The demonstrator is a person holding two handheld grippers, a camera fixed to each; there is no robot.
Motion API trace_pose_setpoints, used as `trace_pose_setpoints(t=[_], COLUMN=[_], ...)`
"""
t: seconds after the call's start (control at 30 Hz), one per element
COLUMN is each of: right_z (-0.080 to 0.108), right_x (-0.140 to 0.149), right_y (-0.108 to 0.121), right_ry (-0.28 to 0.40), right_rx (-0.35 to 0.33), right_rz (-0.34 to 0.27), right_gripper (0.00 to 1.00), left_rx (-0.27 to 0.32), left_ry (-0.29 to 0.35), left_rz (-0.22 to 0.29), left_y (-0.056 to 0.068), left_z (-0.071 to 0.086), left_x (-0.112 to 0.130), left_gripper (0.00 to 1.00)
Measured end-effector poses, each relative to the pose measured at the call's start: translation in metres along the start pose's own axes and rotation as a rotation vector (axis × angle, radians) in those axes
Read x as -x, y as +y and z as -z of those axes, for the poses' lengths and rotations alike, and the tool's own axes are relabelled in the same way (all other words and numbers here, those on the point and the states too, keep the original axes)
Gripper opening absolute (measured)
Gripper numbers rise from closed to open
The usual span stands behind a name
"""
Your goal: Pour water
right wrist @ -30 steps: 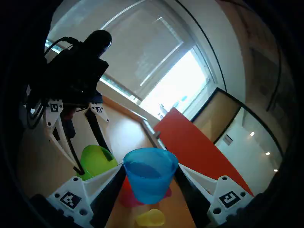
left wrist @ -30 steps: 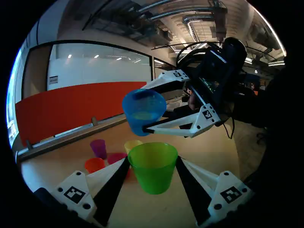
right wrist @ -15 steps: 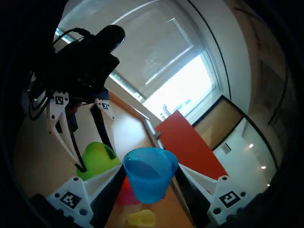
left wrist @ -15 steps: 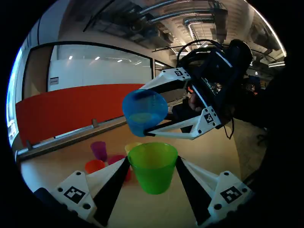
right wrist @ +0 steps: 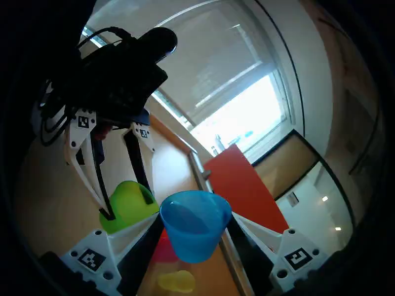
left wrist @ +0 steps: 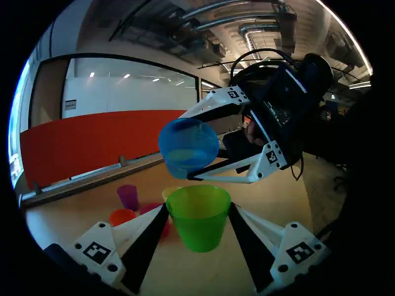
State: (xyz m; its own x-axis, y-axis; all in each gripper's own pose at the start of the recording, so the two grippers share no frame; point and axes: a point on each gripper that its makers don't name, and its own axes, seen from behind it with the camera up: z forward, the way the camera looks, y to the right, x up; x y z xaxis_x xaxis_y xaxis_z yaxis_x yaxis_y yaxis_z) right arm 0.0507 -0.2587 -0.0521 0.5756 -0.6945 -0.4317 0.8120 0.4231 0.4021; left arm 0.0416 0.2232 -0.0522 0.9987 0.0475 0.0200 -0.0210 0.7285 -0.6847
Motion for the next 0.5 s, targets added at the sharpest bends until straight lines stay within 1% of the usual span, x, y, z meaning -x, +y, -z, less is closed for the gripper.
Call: trace_pose_setpoints(t=[0.5], right_z=[0.0017], right_x=[-0.0023], right_y=[-0.0014], right_ry=[-0.009], right_rx=[-0.015], right_rz=[0.068], right_gripper=[0.9], left_rx=[0.001], left_ry=[0.006], left_rz=[0.003], left_y=[0.0003], left_z=[-0.0019], left_x=[-0.0016], left_gripper=[0.87])
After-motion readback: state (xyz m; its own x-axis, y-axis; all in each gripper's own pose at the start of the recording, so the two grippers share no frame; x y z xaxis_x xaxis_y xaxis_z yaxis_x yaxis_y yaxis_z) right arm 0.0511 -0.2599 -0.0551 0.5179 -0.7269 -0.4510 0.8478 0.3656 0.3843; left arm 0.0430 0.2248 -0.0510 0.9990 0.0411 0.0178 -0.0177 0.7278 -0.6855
